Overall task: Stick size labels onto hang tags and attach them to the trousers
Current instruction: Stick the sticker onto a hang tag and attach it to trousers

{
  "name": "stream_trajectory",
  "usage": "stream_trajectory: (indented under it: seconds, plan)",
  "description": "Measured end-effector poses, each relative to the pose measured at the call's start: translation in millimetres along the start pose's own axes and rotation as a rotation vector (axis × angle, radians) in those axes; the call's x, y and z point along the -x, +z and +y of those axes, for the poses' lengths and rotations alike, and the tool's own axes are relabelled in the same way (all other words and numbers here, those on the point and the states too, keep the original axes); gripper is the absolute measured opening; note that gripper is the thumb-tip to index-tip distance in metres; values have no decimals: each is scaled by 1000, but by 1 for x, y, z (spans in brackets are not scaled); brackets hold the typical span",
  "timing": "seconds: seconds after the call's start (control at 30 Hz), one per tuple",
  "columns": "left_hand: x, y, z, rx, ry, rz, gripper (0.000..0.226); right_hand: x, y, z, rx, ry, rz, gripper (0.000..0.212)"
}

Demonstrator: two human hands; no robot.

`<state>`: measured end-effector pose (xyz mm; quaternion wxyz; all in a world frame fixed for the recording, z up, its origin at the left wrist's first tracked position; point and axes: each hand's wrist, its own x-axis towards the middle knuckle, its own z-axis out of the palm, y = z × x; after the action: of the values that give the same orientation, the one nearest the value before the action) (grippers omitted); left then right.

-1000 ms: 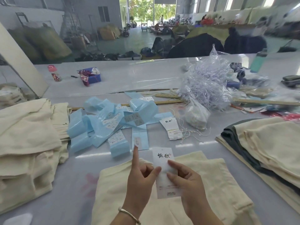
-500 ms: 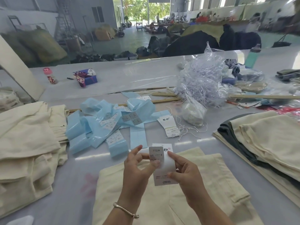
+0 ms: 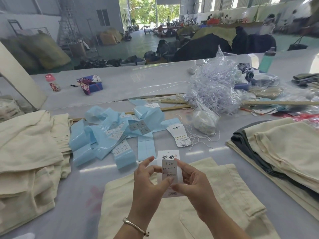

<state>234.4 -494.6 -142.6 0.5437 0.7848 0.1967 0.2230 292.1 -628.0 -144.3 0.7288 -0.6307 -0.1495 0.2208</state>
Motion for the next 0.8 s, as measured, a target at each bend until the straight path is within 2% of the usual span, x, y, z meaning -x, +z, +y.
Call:
stream_trajectory:
  seconds: [0.17,0.47,0.7,0.8]
  plan:
    - [0,2,-2,-6,19,2,26,0,-2,1,44,-17,16,69]
    - [3,6,-2,23,21,-38,32,4,-5,2,24,-47,8,74]
    - [4,12,-1,60,-24,-132,41,6,-8,2,56,-76,33,74]
    - [7,14,2,149,-44,-170,37,7,-9,-1,34,-90,47,73]
